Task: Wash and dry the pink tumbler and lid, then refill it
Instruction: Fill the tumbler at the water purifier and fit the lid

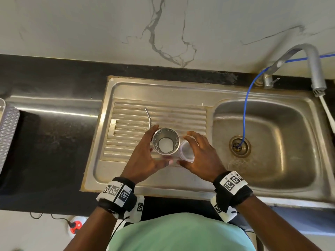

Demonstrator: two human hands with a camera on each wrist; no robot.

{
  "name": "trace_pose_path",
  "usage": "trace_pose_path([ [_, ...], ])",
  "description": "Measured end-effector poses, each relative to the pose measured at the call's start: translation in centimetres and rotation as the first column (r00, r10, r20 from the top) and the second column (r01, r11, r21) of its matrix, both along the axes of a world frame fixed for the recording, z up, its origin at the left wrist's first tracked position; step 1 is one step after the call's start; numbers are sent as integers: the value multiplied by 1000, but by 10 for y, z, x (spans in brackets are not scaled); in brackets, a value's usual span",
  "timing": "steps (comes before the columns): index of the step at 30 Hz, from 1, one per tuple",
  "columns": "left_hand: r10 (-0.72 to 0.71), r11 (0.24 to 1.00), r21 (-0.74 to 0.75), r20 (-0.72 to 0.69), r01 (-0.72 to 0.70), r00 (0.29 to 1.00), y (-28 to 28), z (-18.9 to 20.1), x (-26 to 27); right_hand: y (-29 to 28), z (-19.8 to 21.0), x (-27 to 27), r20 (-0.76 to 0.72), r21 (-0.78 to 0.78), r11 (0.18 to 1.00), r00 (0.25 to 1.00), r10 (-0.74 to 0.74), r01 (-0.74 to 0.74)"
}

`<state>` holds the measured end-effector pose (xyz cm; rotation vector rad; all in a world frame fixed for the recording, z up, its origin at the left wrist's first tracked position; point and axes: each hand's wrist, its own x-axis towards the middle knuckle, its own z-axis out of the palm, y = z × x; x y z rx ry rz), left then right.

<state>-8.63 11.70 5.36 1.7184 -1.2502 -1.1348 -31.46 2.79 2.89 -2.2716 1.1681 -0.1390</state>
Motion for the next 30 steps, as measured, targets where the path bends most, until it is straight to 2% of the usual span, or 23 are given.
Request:
trace_pose_path([
  [2,-33,999,9,18,33,999,2,0,1,-2,-8,-8,-138,-17,999,989,44,-47],
  [5,-63,998,11,59,63,996,6,1,3,-2,-15,-11,-143,26,998,988,62,-59],
  [8,-47,998,32,66,45,997,12,5,5,-2,-12,-13,-62,89,996,998,30,-25],
  [11,0,1000,9,93,-1,996,20,18,8,-2,10,-25,11,176,979,994,-106,103],
  [14,128,985,-136,172,-105,977,31,37,7,-2,56,-38,130,312,927,958,-257,207],
  [17,211,954,-242,127,-176,969,37,61,0,1,103,-32,328,526,836,870,-369,156],
  [20,173,967,-194,32,-164,984,29,77,-6,3,126,-5,452,645,763,789,-416,33],
  [24,147,983,-111,-29,-149,989,13,80,-8,2,126,33,466,623,782,797,-384,12],
  [28,295,953,-44,-87,-300,951,7,78,-5,2,116,41,458,599,786,740,-494,154],
  [30,355,933,-12,-123,-359,927,4,77,-5,3,107,39,445,546,816,760,-473,188],
])
